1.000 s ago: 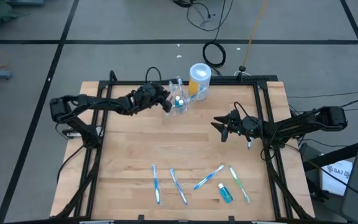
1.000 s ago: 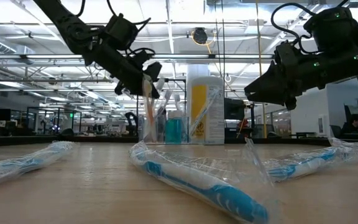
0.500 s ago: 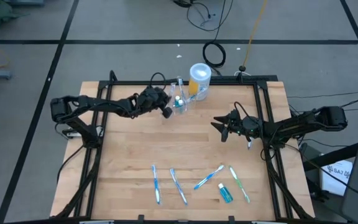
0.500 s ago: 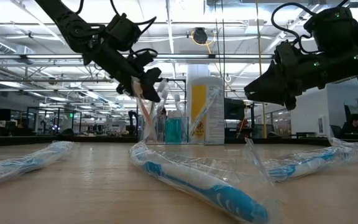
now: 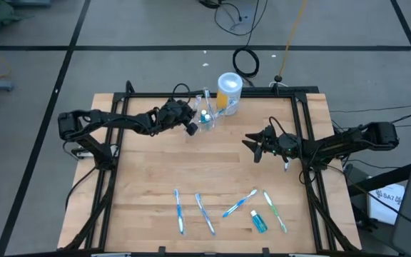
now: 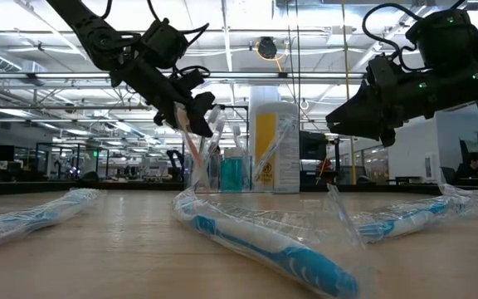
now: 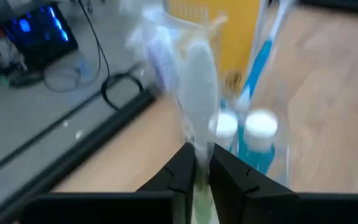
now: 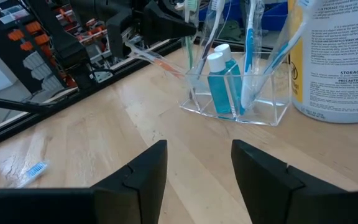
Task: Pick & Place toothbrushing station
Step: Put the left green toothbrush into the left section of the transparent organizer, then put the blue mouthwash into the middle section of the transparent organizer
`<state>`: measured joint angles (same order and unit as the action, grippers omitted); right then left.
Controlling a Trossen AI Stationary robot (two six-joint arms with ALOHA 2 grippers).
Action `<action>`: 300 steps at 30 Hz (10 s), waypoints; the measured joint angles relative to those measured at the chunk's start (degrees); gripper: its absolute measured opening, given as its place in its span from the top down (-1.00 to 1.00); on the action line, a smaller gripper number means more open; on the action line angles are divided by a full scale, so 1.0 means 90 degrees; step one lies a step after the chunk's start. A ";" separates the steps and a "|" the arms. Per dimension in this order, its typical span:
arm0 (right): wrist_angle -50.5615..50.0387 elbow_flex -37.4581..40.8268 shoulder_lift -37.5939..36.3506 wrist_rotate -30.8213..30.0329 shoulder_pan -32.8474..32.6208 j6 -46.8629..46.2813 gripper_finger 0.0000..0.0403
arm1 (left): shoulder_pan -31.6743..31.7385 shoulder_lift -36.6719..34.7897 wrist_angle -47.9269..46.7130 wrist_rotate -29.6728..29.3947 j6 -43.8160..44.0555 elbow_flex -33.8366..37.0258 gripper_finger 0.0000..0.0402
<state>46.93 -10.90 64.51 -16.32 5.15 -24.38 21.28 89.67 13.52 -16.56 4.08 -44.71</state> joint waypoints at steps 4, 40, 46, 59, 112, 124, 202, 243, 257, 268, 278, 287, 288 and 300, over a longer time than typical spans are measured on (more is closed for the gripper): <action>0.0000 0.0000 0.0000 -0.0007 0.0000 0.0000 0.15 | 0.0002 0.0009 -0.0071 -0.0015 -0.0061 0.0015 0.58; 0.0023 -0.0353 0.0032 0.0339 -0.0316 0.0146 -0.06 | -0.0634 -0.2766 -0.0923 0.0794 -0.0107 0.0010 0.06; -0.2492 -0.2003 0.0071 0.0499 -0.0845 0.0168 0.02 | -0.0617 -0.2754 -0.0930 0.0791 -0.0276 0.0010 0.06; -0.5124 -0.5484 0.2584 0.1372 -0.1875 0.0294 0.02 | -0.0600 -0.2756 -0.0858 0.0494 -0.1255 0.0007 0.06; -0.7999 -0.5319 0.3735 0.3166 -0.4099 -0.6800 0.03 | -0.0450 -0.2756 -0.1339 0.0341 -0.1297 0.0007 0.06; -0.7946 -0.5336 0.4039 0.3298 -0.4072 -0.6021 0.07 | -0.0450 -0.2756 -0.1339 0.0343 -0.1344 0.0007 0.06; -0.3378 -0.5316 0.2334 -0.0488 -0.0478 0.3974 0.52 | -0.0462 -0.2756 -0.1142 0.0343 -0.1756 0.0007 0.06; -0.0747 -0.5313 0.4230 -0.0150 0.0772 0.3602 0.52 | -0.0464 -0.2764 -0.1003 0.0348 -0.1337 0.0007 0.06; -0.0621 -0.5319 0.4289 0.1554 0.1522 0.3147 0.52 | -0.0454 -0.2761 -0.0981 0.0331 -0.1802 0.0007 0.06; -0.1120 -0.5319 0.4289 0.1681 0.1766 0.3128 0.52 | -0.0445 -0.2756 -0.0233 0.0323 -0.2288 0.0007 0.06; -0.1201 -0.5317 0.4470 0.2011 0.1761 0.3119 0.52 | -0.0346 -0.2756 0.0009 -0.0034 -0.1538 0.0007 0.06; -0.0788 -0.5296 0.5016 0.1996 0.1834 0.3095 0.52 | -0.0041 -0.2756 -0.0144 -0.0009 -0.1384 0.0007 0.06; -0.0732 -0.5303 0.5045 0.1994 0.1852 0.3094 0.52 | -0.0026 -0.2756 -0.0180 -0.0008 -0.1391 0.0007 0.06; -0.0712 -0.5316 0.5106 0.1999 0.1987 0.2919 0.23 | -0.0020 -0.2756 -0.0333 -0.0005 -0.1394 0.0007 0.06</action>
<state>40.52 -58.74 110.47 1.67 23.03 1.89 21.10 64.86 10.52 -16.60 -8.47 -44.64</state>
